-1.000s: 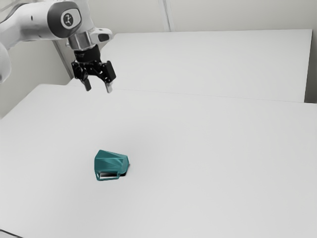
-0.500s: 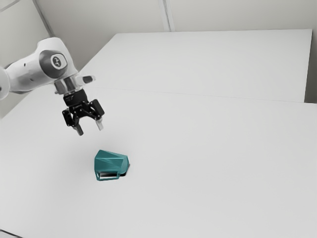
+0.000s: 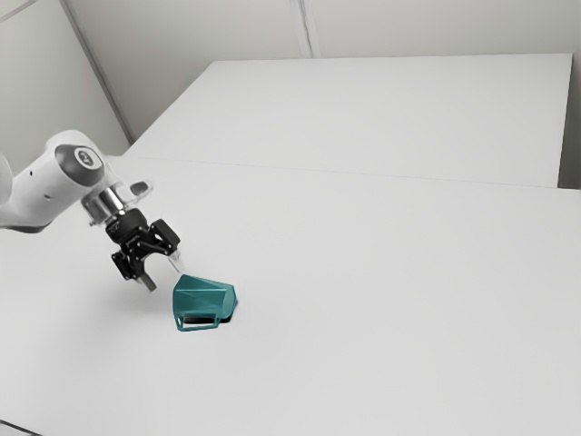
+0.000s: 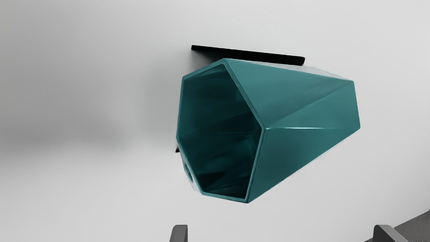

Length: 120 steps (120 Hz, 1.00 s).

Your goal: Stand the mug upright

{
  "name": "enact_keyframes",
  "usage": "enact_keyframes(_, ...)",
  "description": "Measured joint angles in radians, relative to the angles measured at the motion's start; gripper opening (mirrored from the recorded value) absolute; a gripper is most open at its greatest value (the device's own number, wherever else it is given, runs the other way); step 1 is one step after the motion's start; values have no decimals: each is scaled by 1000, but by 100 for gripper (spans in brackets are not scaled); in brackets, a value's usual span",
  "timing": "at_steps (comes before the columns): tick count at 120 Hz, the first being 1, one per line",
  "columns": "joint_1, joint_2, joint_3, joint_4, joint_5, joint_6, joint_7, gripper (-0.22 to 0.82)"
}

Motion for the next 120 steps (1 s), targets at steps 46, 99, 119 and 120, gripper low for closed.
enact_keyframes(46, 8, 33, 23, -15, -142, 75, 211, 60)
enact_keyframes(99, 7, 45, 22, -69, -262, 127, 368, 60)
enact_keyframes(119, 7, 46, 22, -98, -282, 131, 416, 60)
enact_keyframes(120, 7, 45, 22, -98, -283, 131, 418, 60)
